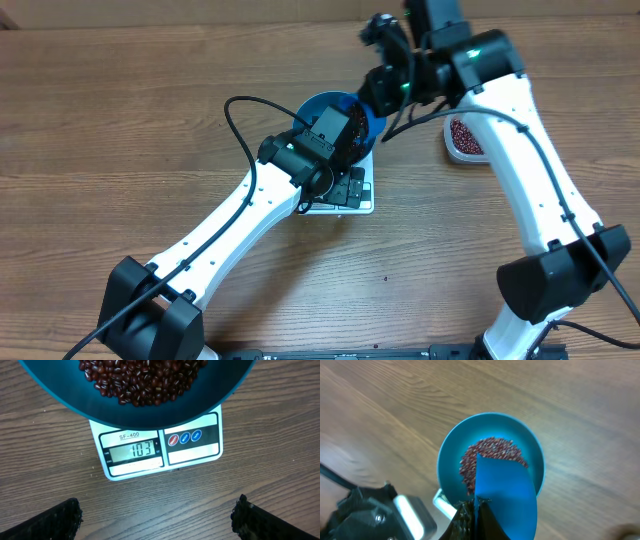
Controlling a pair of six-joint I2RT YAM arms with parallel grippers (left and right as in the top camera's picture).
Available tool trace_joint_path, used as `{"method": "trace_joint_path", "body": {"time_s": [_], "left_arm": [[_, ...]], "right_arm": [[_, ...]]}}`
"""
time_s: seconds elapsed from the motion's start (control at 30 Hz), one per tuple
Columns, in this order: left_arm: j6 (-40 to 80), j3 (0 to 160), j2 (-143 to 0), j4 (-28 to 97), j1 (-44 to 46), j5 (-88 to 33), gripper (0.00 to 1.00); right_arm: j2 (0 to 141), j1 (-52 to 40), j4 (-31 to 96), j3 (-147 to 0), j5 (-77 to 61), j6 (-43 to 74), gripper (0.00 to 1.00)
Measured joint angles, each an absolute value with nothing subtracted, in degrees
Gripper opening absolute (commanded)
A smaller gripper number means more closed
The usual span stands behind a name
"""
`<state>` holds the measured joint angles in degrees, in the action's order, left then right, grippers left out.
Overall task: Scoop item into bowl and weigh 150g on scale
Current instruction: 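Tilt the scoop over the bowl to pour beans with the right gripper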
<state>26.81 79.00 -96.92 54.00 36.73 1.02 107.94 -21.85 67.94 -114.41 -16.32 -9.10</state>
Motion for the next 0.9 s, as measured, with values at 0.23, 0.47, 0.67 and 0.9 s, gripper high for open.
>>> {"method": "trace_joint_path", "body": {"time_s": [0.23,0.47,0.67,0.9], "left_arm": [[26.81,79.0,-96.92,54.02,36.73,1.02,1.0],[26.81,79.0,-96.9,54.02,36.73,1.02,1.0],[26.81,79.0,-96.92,54.02,36.73,1.02,0.99],[26.81,79.0,-96.92,54.02,36.73,1.02,1.0]], "right_arm": [[107.94,-25.65,65.65,-114.41,-7.79,-10.79,0.04],[107.94,-25.65,65.56,-114.41,-5.54,-11.49,0.04],[107.94,-25.65,65.3,-114.41,-5.85,-11.88,0.04],[107.94,-25.65,65.65,-114.41,-10.57,-15.42,0.04]]}}
